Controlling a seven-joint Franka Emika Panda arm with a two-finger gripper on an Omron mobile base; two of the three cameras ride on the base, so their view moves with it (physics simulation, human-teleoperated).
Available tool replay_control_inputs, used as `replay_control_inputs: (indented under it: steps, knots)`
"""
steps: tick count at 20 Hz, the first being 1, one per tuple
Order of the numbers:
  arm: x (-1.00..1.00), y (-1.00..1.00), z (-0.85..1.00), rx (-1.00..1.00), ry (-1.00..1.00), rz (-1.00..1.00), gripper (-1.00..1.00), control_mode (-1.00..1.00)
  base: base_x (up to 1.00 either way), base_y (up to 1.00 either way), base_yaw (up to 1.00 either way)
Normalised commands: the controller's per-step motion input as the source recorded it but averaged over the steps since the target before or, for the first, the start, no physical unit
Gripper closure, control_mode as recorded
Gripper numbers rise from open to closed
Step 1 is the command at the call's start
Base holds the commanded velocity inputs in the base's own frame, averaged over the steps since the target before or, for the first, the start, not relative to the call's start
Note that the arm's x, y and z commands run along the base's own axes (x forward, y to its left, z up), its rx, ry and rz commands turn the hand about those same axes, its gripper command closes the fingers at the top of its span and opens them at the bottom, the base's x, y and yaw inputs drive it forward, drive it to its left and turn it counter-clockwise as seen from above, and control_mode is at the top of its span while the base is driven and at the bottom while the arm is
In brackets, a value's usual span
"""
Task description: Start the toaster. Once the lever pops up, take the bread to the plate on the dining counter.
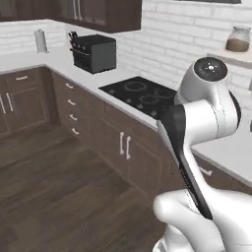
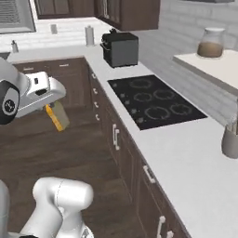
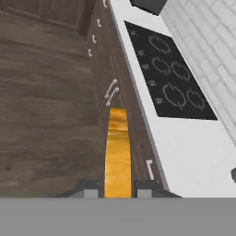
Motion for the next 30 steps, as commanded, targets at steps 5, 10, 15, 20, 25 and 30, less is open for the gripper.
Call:
replay_control_inputs:
  steps: [5,10,15,20,25,30]
  knots:
    - [0.0,0.0,0.0,0.0,0.0,0.0,1.0,1.0,0.0,0.11,1.0]
    - [0.0,0.0,0.0,0.0,0.0,0.0,1.0,1.0,0.02,0.01,0.99]
    - [0.0,0.0,0.0,0.0,0.0,0.0,1.0,1.0,0.06,0.0,0.99]
    - [0.0,0.0,0.0,0.0,0.0,0.0,1.0,1.0,0.19,0.0,0.96]
    - [0.0,0.0,0.0,0.0,0.0,0.0,1.0,1.0,0.26,0.02,0.92]
    - [0.0,0.0,0.0,0.0,0.0,0.0,1.0,1.0,0.36,0.83,0.57]
